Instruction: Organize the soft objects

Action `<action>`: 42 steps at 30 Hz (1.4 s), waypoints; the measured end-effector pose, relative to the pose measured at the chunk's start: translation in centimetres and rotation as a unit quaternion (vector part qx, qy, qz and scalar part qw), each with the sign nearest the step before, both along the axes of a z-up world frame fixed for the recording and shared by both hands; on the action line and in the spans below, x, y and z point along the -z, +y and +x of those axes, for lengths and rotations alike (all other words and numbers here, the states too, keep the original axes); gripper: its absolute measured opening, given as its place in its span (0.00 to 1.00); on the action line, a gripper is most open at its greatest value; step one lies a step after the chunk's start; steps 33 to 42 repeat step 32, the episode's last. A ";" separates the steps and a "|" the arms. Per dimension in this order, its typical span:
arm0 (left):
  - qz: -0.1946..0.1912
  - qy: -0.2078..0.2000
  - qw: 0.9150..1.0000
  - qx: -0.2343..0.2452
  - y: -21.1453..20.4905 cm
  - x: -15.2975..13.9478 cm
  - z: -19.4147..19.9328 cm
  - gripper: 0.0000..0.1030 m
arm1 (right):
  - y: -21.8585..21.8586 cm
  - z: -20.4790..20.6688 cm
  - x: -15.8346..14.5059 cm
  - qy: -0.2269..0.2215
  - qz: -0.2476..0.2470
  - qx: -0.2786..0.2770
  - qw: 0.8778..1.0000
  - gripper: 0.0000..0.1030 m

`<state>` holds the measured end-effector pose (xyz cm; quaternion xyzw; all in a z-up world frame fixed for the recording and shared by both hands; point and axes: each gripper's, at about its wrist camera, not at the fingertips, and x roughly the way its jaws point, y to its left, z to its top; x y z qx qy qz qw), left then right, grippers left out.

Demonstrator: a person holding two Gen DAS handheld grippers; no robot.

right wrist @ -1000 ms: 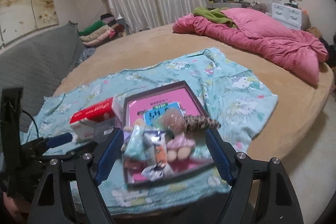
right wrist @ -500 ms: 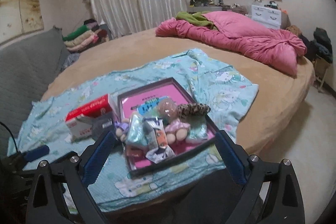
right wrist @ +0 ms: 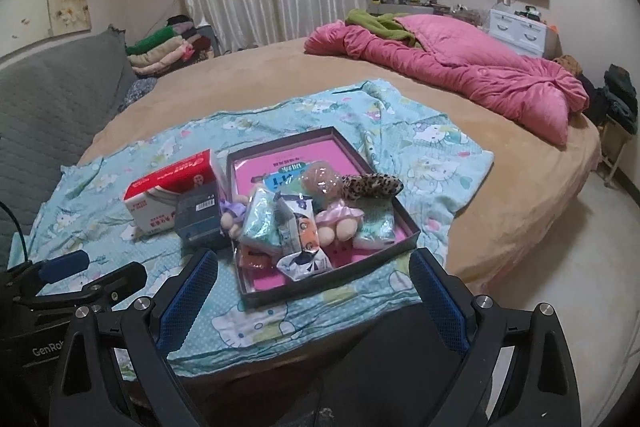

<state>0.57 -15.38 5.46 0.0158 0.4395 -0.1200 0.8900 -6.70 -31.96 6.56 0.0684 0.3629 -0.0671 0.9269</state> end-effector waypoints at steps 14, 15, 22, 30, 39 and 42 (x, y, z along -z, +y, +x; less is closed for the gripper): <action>0.005 0.008 1.000 -0.003 -0.1 0.5 0.2 0.85 | 0.1 0.3 0.8 0.009 0.002 -0.008 1.000 0.94; 0.004 0.008 1.000 -0.003 -0.1 0.5 0.2 0.85 | 0.1 0.3 0.8 0.009 0.002 -0.010 1.000 0.94; 0.005 0.009 1.000 -0.002 0.0 0.6 0.2 0.85 | 0.4 0.3 0.9 0.007 -0.002 -0.014 1.000 0.94; 0.012 0.007 1.000 -0.007 0.2 1.2 0.2 0.86 | 0.2 0.4 1.0 0.008 0.004 -0.015 1.000 0.94; 0.019 0.005 1.000 -0.018 0.5 1.7 0.6 0.85 | -0.2 0.7 1.1 0.005 0.009 -0.016 1.000 0.94; 0.019 0.005 1.000 -0.018 0.5 1.7 0.6 0.85 | -0.2 0.7 1.1 0.005 0.009 -0.016 1.000 0.94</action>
